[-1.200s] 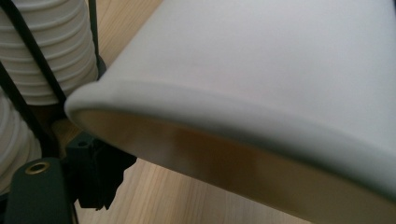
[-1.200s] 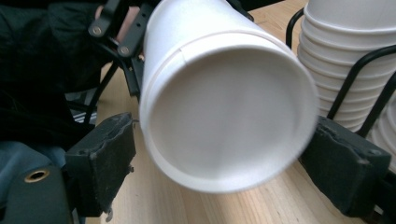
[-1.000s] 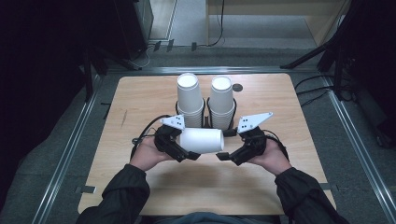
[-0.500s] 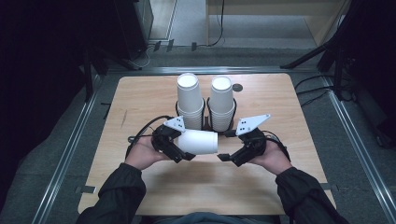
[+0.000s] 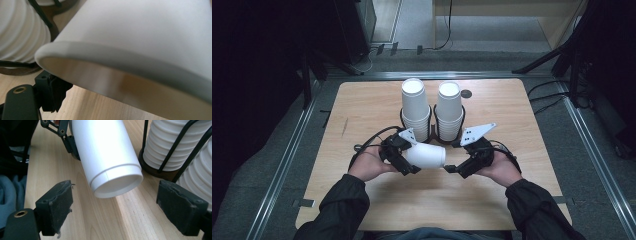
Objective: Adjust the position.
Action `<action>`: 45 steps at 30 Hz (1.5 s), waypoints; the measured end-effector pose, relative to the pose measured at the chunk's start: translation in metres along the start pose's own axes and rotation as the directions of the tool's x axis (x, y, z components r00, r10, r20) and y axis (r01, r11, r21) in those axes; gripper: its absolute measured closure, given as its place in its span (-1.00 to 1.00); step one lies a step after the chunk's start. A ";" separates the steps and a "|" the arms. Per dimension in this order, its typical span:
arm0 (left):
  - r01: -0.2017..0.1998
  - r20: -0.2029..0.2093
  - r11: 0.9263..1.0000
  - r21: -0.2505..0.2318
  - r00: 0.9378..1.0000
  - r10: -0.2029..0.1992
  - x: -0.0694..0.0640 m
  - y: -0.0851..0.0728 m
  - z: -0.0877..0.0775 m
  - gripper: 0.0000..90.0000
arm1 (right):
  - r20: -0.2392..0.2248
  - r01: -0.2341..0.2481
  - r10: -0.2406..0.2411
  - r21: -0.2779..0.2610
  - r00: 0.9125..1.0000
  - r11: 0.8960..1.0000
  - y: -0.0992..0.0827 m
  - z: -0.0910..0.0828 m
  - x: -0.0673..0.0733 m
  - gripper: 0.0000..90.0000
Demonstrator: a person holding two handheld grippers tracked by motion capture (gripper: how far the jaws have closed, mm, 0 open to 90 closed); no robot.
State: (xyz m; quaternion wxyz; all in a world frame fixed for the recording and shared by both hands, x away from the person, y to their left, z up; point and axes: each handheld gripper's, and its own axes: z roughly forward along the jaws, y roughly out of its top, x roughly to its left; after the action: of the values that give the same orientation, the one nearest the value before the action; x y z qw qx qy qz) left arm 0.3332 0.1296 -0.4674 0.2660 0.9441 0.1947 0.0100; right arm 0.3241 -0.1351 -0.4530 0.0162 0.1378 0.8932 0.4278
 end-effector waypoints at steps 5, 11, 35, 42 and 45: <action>-0.034 0.019 0.999 0.033 0.999 0.033 -0.005 0.005 0.007 -0.75 | -0.015 0.008 -0.007 0.036 1.000 0.999 0.000 0.010 0.000 -0.69; -0.040 0.032 0.998 0.056 0.999 0.038 -0.011 0.012 0.011 -0.75 | -0.033 0.041 -0.039 0.085 0.999 0.996 0.002 0.024 0.005 -0.69; 0.003 0.089 0.997 -0.073 0.996 0.003 -0.017 0.014 0.004 -0.98 | -0.020 0.142 -0.140 0.132 0.990 0.981 0.004 0.037 0.017 -0.48; 0.026 0.103 0.993 -0.117 0.995 -0.014 -0.011 0.010 -0.003 -1.00 | -0.014 0.113 -0.112 0.084 0.994 0.990 0.004 0.027 0.011 -0.49; 0.043 0.118 0.990 -0.137 0.993 -0.027 -0.010 0.008 -0.005 -1.00 | -0.016 0.100 -0.100 0.066 0.995 0.993 0.004 0.023 0.009 -0.49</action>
State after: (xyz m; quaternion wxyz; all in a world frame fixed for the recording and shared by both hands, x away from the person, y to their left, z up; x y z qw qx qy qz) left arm 0.3261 0.1223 -0.4583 0.3422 0.9186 0.1945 -0.0358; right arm 0.3195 -0.1130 -0.4641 0.0274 0.0906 0.9128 0.3974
